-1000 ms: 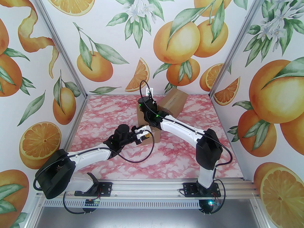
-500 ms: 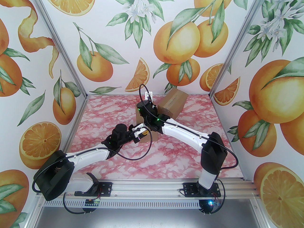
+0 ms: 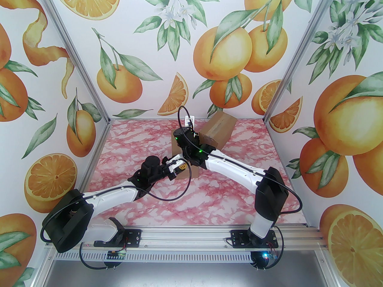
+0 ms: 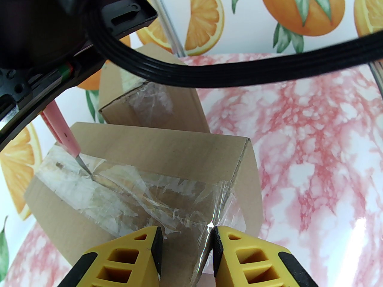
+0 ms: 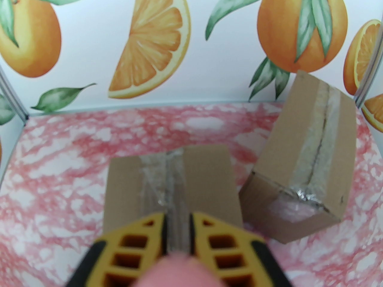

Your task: Unpack the express box

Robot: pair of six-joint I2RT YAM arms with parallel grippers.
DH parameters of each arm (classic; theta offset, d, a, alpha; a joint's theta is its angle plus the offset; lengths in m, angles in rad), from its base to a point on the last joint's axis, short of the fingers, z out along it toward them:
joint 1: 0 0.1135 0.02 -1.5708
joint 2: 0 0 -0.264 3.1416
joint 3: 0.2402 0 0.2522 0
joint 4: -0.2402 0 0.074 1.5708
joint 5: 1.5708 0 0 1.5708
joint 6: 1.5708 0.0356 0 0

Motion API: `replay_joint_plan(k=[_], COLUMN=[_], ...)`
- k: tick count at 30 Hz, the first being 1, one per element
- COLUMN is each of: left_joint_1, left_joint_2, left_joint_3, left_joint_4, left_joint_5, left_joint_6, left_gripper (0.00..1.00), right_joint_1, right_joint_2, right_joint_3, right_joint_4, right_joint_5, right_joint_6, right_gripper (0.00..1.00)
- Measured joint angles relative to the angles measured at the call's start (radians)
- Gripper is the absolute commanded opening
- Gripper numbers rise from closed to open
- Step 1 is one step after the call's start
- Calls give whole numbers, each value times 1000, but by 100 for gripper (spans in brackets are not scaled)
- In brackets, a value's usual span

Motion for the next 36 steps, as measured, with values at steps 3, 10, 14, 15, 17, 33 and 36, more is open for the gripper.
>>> replay_joint_plan(k=[3, 10, 14, 15, 17, 33, 36], left_joint_1=[0, -5, -4, -4, -5, -19, -19], left_joint_2=[0, 3, 8, 10, 14, 23, 14], left_joint_3=[0, 0, 0, 0, 0, 0, 0], left_joint_4=[2, 11, 24, 27, 34, 51, 40], left_joint_5=[-5, -63, -109, -121, -139, -169, -167], left_joint_6=[-8, -26, -34, -37, -43, -81, -84], left_gripper=[33, 32, 32, 32, 32, 35, 38], right_joint_1=[0, 7, 13, 15, 19, 24, 25], right_joint_2=[-3, -33, -56, -60, -65, -126, -144], right_joint_3=[-3, -24, -40, -42, -46, -121, -136], right_joint_4=[0, -28, -48, -53, -57, 6, 28], right_joint_5=[0, -11, -16, -18, -20, -23, -24], right_joint_6=[12, 44, 59, 62, 64, 76, 72], right_gripper=[0, 0, 0, 0, 0, 0, 0])
